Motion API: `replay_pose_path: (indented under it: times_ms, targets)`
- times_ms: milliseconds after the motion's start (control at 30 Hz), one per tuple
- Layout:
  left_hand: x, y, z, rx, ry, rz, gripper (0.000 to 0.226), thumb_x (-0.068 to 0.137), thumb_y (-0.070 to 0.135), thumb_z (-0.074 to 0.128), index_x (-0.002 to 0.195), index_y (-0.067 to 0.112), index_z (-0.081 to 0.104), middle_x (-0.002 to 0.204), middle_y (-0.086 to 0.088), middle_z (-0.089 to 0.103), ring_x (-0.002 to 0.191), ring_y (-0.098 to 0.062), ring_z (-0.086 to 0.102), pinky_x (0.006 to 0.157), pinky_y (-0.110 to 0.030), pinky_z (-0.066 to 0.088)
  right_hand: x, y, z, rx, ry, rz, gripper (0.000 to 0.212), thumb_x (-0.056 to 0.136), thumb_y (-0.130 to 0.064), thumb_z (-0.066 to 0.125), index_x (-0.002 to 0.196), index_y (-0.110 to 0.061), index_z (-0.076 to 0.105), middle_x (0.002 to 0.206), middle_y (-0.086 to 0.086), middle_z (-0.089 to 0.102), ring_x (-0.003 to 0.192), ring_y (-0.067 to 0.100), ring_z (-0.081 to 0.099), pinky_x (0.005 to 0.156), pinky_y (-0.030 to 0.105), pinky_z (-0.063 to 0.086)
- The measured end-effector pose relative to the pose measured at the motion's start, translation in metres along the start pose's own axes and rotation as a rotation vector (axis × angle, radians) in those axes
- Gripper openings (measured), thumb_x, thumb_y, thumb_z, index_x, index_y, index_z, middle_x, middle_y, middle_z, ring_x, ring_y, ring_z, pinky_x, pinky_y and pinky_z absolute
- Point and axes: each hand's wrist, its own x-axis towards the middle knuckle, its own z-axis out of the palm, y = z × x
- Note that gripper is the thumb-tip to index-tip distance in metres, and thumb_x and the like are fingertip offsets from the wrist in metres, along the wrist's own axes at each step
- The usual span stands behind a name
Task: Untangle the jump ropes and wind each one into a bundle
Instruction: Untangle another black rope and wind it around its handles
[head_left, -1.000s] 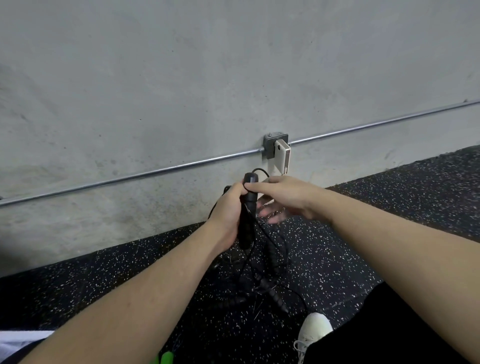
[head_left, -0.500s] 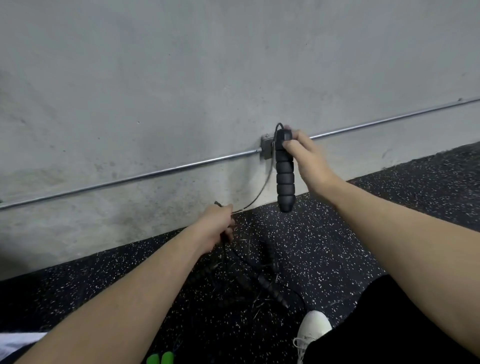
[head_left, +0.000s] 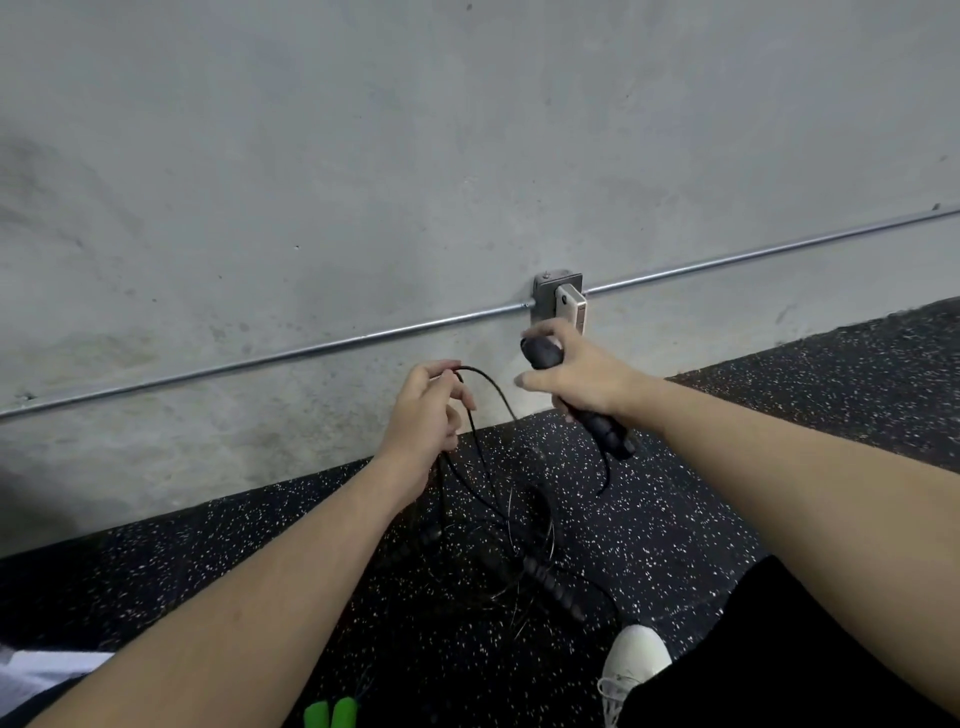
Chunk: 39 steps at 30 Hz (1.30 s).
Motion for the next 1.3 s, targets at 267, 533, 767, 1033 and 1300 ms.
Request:
replay_pose_path:
  times_ms: [267, 533, 767, 1033, 1300]
  targets:
    - [-0.004, 0.007, -0.005, -0.166, -0.089, -0.026, 0.022, 0.104, 0.013, 0.055, 0.111, 0.021, 0.075, 0.080, 0.004, 0.061, 0.055, -0.007, 0.045, 0.045, -0.020, 0.031, 0.007, -0.007, 0.020, -0.253, 0.058, -0.199, 0.022, 0.085, -0.036, 0.077, 0.103, -0.029, 0.066, 0.081, -0.016, 0.061, 0.073, 0.006, 0.058, 0.065, 0.019, 0.044]
    - [-0.008, 0.003, -0.015, 0.235, -0.171, -0.166, 0.034, 0.093, 0.041, 0.071, 0.124, 0.030, 0.068, 0.117, 0.010, 0.068, 0.107, -0.016, 0.068, 0.089, -0.039, 0.061, 0.004, -0.023, -0.002, 0.193, 0.260, -0.030, 0.018, 0.085, -0.025, 0.073, 0.080, -0.020, 0.055, 0.066, 0.001, 0.045, 0.049, 0.016, 0.045, 0.040, 0.021, 0.039]
    - [-0.009, -0.011, -0.010, 0.465, -0.279, -0.038, 0.021, 0.099, 0.039, 0.063, 0.120, 0.044, 0.063, 0.125, 0.020, 0.064, 0.115, -0.003, 0.059, 0.106, -0.039, 0.050, -0.006, -0.023, -0.015, 0.494, 0.273, 0.034, 0.024, 0.080, -0.024, 0.071, 0.101, -0.015, 0.060, 0.079, 0.009, 0.063, 0.056, 0.015, 0.046, 0.047, 0.027, 0.041]
    - [-0.023, -0.010, 0.025, 0.592, -0.239, 0.072, 0.057, 0.100, 0.039, 0.062, 0.152, 0.032, 0.039, 0.141, 0.013, 0.043, 0.123, -0.008, 0.046, 0.106, -0.033, 0.040, -0.030, -0.051, -0.025, 0.686, 0.032, -0.103, 0.022, 0.097, -0.029, 0.056, 0.091, -0.011, 0.046, 0.062, 0.000, 0.060, 0.046, 0.012, 0.039, 0.043, 0.024, 0.035]
    - [-0.021, 0.008, 0.019, 0.378, -0.200, 0.068, 0.025, 0.110, 0.026, 0.041, 0.110, 0.028, 0.066, 0.111, -0.001, 0.066, 0.101, -0.016, 0.065, 0.082, -0.030, 0.061, -0.030, -0.037, -0.034, 0.554, 0.193, -0.067, 0.020, 0.093, -0.022, 0.065, 0.081, -0.015, 0.051, 0.060, 0.001, 0.051, 0.045, 0.014, 0.041, 0.042, 0.024, 0.037]
